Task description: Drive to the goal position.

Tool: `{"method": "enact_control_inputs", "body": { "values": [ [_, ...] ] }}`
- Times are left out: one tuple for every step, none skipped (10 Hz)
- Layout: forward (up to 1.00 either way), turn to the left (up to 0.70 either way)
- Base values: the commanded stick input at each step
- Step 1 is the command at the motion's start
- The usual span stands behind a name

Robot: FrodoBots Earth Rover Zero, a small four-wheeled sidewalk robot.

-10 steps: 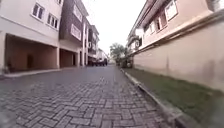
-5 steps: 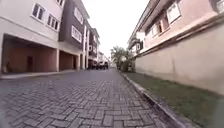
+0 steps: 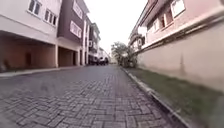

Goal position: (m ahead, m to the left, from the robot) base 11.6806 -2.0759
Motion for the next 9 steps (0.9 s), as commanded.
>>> {"method": "enact_control_inputs", "body": {
  "values": [
    [0.70, 0.00],
    [0.70, 0.00],
    [0.70, 0.00],
    [0.70, 0.00],
    [0.70, 0.00],
    [0.70, 0.00],
    [0.70, 0.00],
    [0.70, 0.00],
    [0.70, 0.00]
  ]
}}
